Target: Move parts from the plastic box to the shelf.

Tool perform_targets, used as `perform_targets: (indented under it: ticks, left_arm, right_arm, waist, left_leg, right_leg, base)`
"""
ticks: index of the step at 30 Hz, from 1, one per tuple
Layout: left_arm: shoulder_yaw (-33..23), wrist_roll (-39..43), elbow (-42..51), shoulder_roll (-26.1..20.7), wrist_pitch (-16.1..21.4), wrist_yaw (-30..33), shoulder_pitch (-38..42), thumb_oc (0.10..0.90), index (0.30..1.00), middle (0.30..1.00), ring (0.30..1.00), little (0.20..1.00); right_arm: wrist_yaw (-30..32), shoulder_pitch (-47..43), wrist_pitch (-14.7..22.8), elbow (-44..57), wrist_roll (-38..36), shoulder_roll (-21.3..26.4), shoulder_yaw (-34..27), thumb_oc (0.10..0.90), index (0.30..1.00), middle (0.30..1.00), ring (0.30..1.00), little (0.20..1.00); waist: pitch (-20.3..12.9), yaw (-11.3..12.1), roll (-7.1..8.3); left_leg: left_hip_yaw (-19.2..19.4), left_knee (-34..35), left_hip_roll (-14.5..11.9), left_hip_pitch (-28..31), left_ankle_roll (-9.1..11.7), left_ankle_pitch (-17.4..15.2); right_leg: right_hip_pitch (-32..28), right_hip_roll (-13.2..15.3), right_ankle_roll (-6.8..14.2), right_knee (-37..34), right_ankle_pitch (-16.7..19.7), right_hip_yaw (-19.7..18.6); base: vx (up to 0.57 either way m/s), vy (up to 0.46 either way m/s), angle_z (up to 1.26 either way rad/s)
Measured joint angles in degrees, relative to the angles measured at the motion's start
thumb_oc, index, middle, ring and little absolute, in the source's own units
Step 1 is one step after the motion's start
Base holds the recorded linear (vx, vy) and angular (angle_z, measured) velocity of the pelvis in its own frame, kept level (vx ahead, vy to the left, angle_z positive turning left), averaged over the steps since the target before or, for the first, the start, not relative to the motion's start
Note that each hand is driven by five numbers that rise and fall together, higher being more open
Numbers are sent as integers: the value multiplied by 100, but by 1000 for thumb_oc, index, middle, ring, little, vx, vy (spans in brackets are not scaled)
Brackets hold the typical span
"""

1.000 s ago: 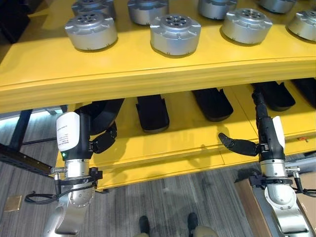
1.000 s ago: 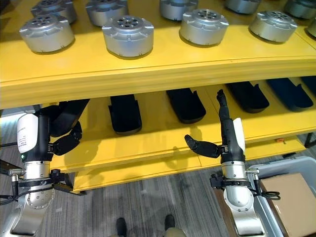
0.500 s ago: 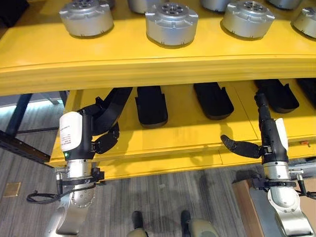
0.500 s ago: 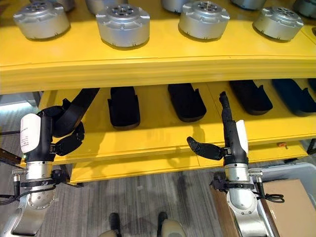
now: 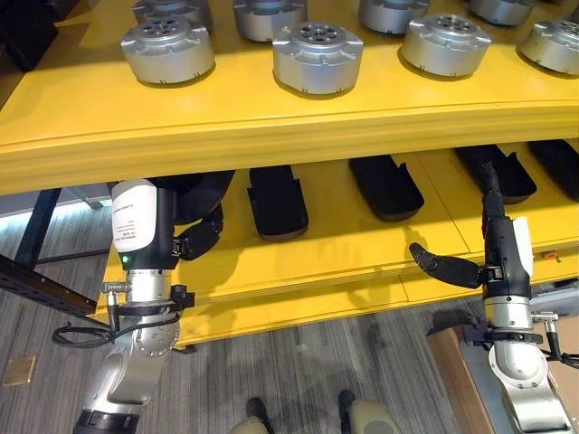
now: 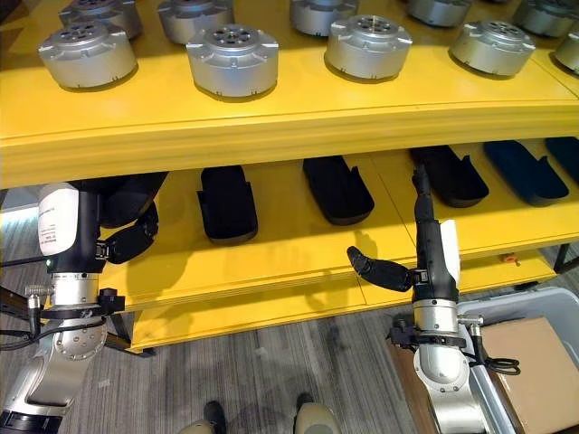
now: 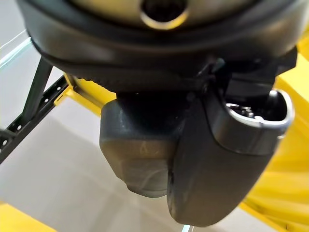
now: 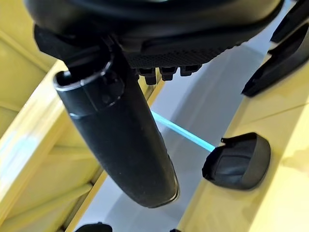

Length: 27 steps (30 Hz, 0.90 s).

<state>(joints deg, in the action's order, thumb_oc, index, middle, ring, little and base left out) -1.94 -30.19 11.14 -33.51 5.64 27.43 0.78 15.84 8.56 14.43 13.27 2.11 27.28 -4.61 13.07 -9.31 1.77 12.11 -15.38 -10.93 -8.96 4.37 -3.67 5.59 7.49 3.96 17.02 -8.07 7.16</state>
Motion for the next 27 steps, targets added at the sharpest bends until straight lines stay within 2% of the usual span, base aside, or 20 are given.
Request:
perform_targets:
  ticks: [4,8,14,23,27]
  left_arm:
    - [5,-114,-205,-7,-108,71,9,400,300,300,300,300]
    - [-55,-177,-453,-8,-254,86,-26,400,300,300,300,300]
    - [-79,-175,-534,-8,-354,85,-87,400,300,300,300,300]
    - [-288,-176,-531,-8,-398,86,-311,400,300,300,300,300]
    - [-286,-175,-531,-7,-398,86,-305,400,300,300,300,300]
  right_arm:
    - [83,-2,-50,-7,-1,3,-134,900,1000,1000,1000,1000]
    - [88,-28,-95,-7,-3,-40,-138,900,1000,1000,1000,1000]
    - [72,-37,-111,-7,-2,-211,-135,900,1000,1000,1000,1000]
    - [68,-94,-121,-7,4,-219,-129,900,1000,1000,1000,1000]
    - [66,-117,-121,-6,16,-216,-125,900,1000,1000,1000,1000]
  waist:
    - [6,11,20]
    - [7,36,119]
    - [-7,170,286]
    - [-54,176,365]
    - [-63,167,379]
  left_leg:
    - [-49,-522,-76,-229,-27,-284]
    - [-59,-775,-125,-341,-53,-405]
    - [-51,-726,-106,-261,-63,-410]
    - [2,-561,-90,-58,-54,-385]
    - [-95,-471,-91,-81,-19,-297]
  right_leg:
    - [151,-3,28,285,-155,-26]
    - [188,-20,36,376,-186,-44]
    - [67,-17,66,253,-165,-39]
    - [-110,-21,77,117,-138,-53]
    - [-113,-62,61,118,-139,-1]
  base:
    - [5,50,-2]
    - [11,41,-2]
    - [12,5,0]
    - [-1,-21,-1]
    - [-41,-172,10]
